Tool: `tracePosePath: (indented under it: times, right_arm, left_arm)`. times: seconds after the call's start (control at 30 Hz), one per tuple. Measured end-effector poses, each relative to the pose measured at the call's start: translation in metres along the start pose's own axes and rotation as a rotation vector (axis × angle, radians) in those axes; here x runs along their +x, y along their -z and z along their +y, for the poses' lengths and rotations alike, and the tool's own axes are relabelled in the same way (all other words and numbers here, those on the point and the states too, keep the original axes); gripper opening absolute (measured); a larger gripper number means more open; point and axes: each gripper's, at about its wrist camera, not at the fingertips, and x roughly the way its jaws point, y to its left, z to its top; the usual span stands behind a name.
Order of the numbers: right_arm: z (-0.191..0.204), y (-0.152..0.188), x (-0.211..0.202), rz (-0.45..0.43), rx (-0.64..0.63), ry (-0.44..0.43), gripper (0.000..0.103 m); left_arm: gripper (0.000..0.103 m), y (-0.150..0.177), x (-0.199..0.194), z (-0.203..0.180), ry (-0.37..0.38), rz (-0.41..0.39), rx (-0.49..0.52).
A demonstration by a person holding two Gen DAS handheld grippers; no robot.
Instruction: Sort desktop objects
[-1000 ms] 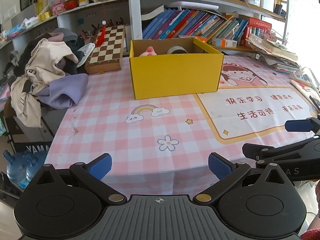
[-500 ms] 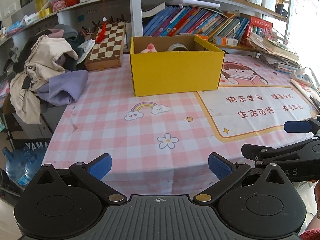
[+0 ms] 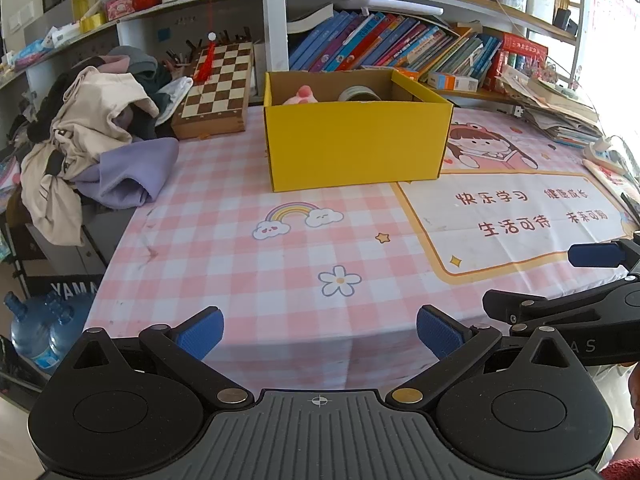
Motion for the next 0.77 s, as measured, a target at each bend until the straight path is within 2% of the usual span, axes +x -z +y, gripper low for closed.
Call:
tracePosePath:
  times: [0.77]
  right_arm:
    - [0.0004,-0.0021,0.0012,0.001,-0.006,0.004,0.103]
  left_arm:
    - [0.103,-0.0018,-0.0013,0.0016,0.023,-0.02,-0.006]
